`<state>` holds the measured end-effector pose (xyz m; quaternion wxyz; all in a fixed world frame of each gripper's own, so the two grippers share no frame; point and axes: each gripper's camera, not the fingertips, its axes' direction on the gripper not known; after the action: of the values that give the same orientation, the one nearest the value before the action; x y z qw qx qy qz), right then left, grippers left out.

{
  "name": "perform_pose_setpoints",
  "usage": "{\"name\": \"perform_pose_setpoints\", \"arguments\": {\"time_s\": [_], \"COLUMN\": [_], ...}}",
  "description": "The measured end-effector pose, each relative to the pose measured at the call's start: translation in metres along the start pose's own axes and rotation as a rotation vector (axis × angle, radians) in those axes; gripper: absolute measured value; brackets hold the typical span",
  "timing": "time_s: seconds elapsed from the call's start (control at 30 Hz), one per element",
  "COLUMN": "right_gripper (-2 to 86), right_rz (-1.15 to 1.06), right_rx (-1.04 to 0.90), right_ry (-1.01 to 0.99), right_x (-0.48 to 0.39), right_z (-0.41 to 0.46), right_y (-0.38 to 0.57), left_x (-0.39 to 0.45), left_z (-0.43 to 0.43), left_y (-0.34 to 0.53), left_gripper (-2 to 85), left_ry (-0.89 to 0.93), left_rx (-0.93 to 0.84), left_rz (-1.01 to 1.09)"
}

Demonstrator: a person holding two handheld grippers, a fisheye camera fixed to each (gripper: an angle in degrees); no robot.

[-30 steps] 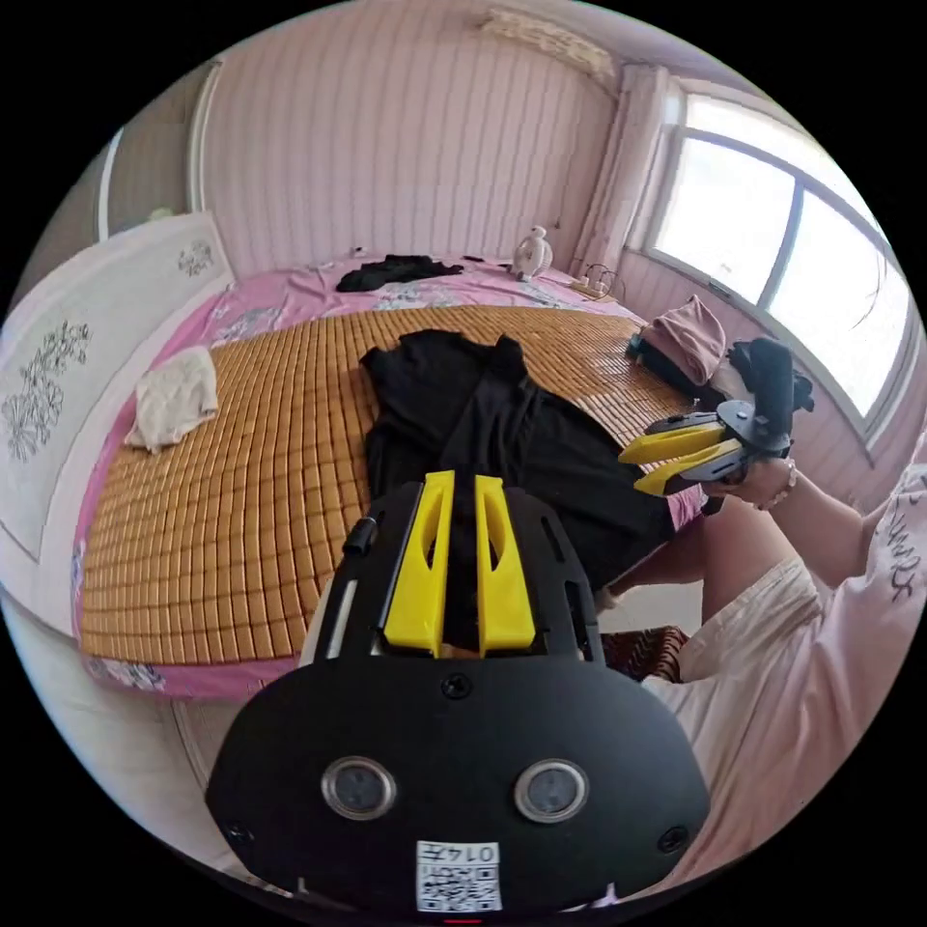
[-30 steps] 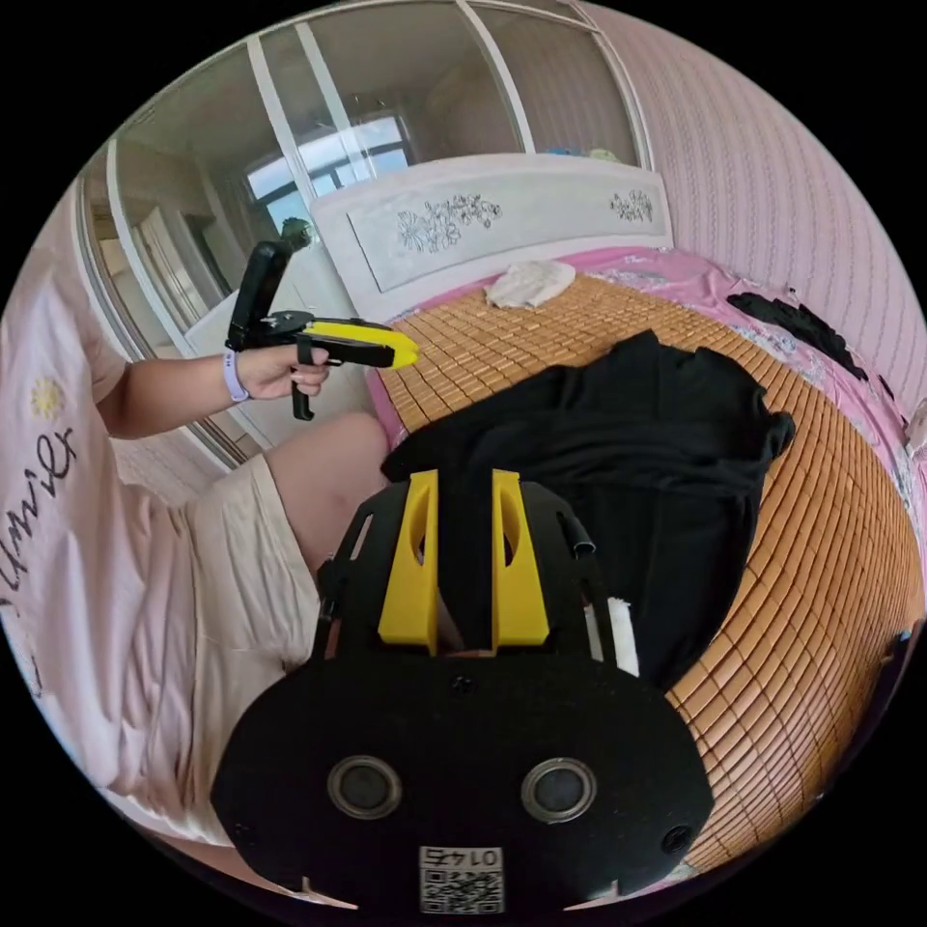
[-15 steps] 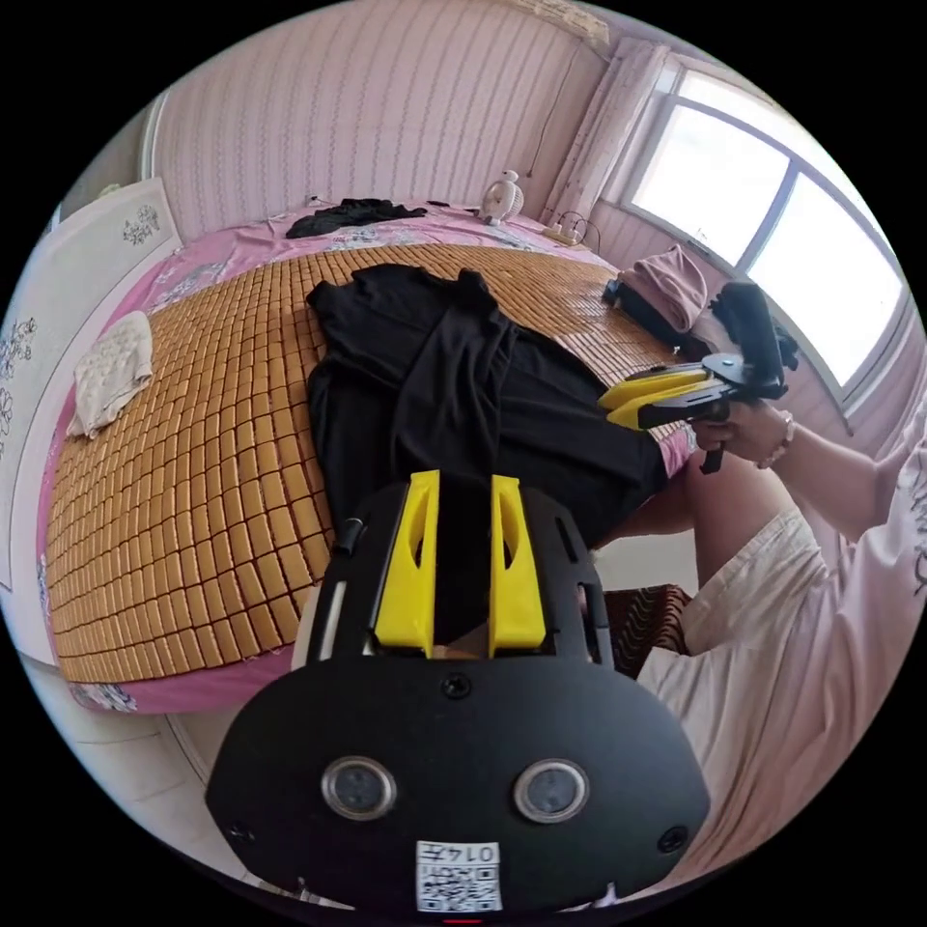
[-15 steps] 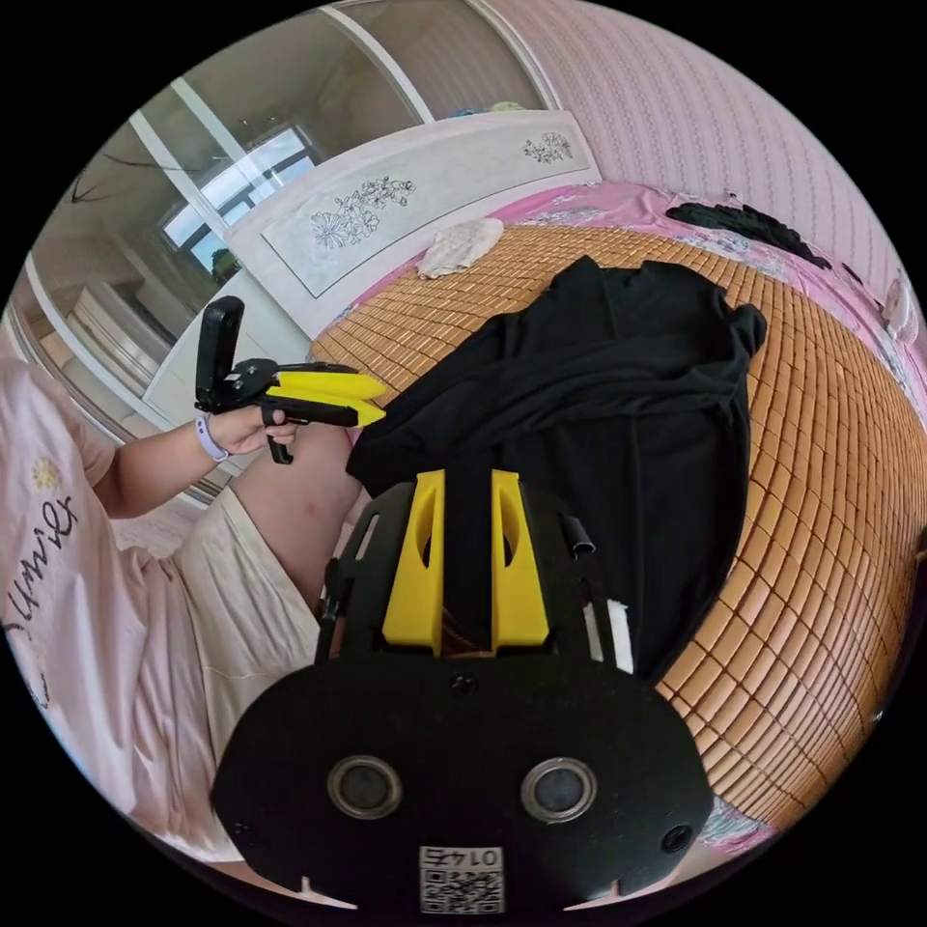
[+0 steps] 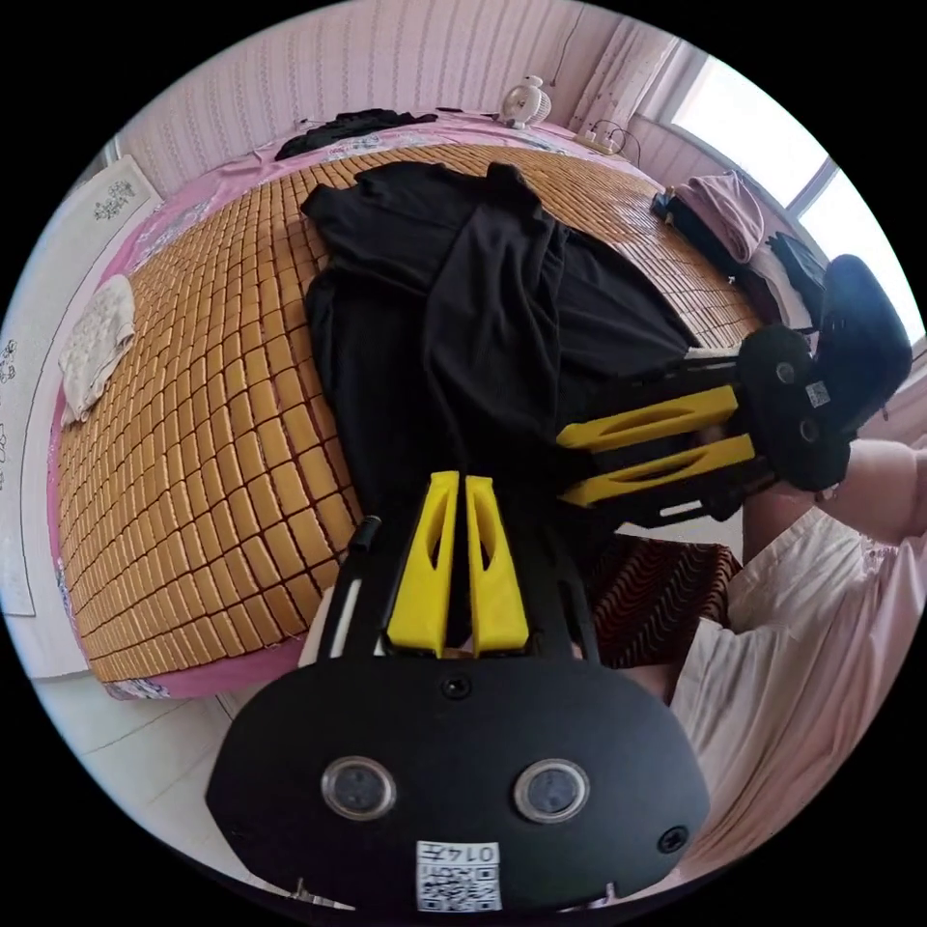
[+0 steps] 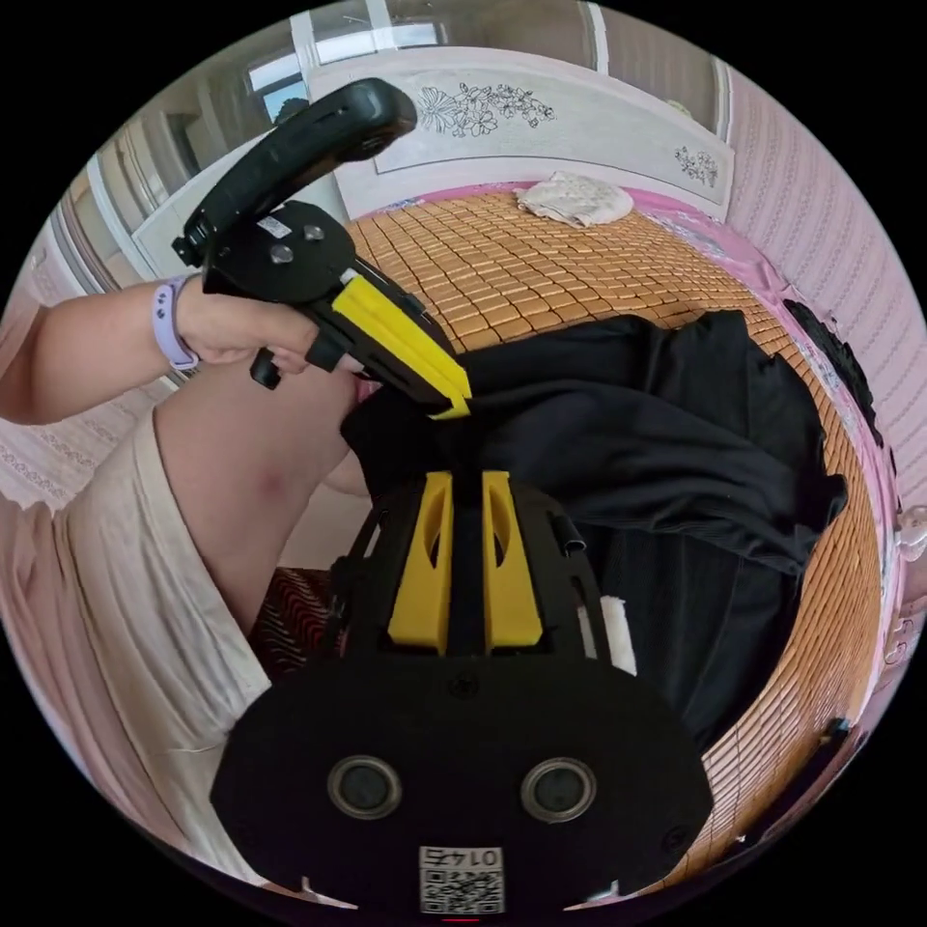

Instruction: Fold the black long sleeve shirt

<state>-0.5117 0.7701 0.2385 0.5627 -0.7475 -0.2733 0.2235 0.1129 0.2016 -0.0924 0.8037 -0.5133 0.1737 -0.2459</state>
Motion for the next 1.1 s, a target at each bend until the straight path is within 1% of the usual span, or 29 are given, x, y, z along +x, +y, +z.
{"name": "perform_pose_setpoints", "arguments": {"time_s": [0.1,0.17,0.23,0.27,0.33,0.47,0.6,0.63,0.7,0.77,0.8,0.83,0.87,0.9,0.97,1.0,1.07,1.1], "right_gripper": [3.9,3.6,3.7,3.9,4.6,7.2,10.4,10.7,10.7,11.1,11.2,11.4,11.6,11.8,12.3,12.4,12.7,12.7], "right_rz": [0.024,-0.029,-0.092,-0.110,-0.117,-0.095,-0.024,0.027,0.112,0.267,0.312,0.400,0.475,0.511,0.658,0.698,0.845,0.875], "right_rx": [0.074,0.100,0.086,0.071,0.046,-0.080,-0.039,-0.021,0.014,0.100,0.124,0.163,0.184,0.192,0.234,0.241,0.273,0.274], "right_ry": [-0.108,-0.151,-0.182,-0.193,-0.203,-0.260,-0.236,-0.205,-0.140,-0.037,-0.020,0.003,0.035,0.054,0.072,0.061,0.022,0.017], "right_x": [0.020,0.024,0.022,0.023,0.027,0.049,0.102,0.130,0.177,0.247,0.266,0.303,0.338,0.354,0.415,0.429,0.478,0.488], "right_z": [-0.026,-0.048,-0.054,-0.051,-0.036,-0.008,-0.021,-0.027,-0.036,-0.048,-0.050,-0.052,-0.052,-0.050,-0.041,-0.037,-0.021,-0.017], "right_y": [0.001,-0.001,-0.003,-0.004,-0.002,0.015,0.044,0.053,0.064,0.075,0.078,0.083,0.087,0.089,0.098,0.101,0.113,0.116], "left_x": [-0.019,-0.031,-0.043,-0.051,-0.060,-0.078,-0.098,-0.104,-0.135,-0.163,-0.181,-0.189,-0.203,-0.216,-0.235,-0.247,-0.263,-0.273], "left_z": [-0.029,-0.053,-0.069,-0.072,-0.066,-0.029,-0.041,-0.045,-0.059,-0.065,-0.066,-0.065,-0.061,-0.056,-0.042,-0.030,-0.012,0.000], "left_y": [0.007,0.015,0.023,0.027,0.031,0.032,0.032,0.031,0.019,0.000,-0.018,-0.029,-0.050,-0.072,-0.105,-0.128,-0.161,-0.180], "left_gripper": [-0.8,-0.9,-0.9,-0.8,-0.6,1.7,5.9,6.3,7.7,7.9,7.8,7.7,7.7,7.6,7.7,7.7,7.9,8.4], "left_ry": [0.033,0.088,0.150,0.186,0.195,0.186,0.097,0.081,0.027,0.024,0.028,0.030,0.047,0.100,0.212,0.257,0.291,0.310], "left_rx": [0.065,0.123,0.135,0.130,0.125,-0.040,-0.044,-0.033,0.057,0.127,0.158,0.174,0.213,0.266,0.335,0.353,0.355,0.360], "left_rz": [-0.005,-0.013,-0.029,-0.041,-0.058,-0.073,-0.020,-0.023,-0.066,-0.115,-0.136,-0.140,-0.147,-0.159,-0.182,-0.213,-0.268,-0.309]}}
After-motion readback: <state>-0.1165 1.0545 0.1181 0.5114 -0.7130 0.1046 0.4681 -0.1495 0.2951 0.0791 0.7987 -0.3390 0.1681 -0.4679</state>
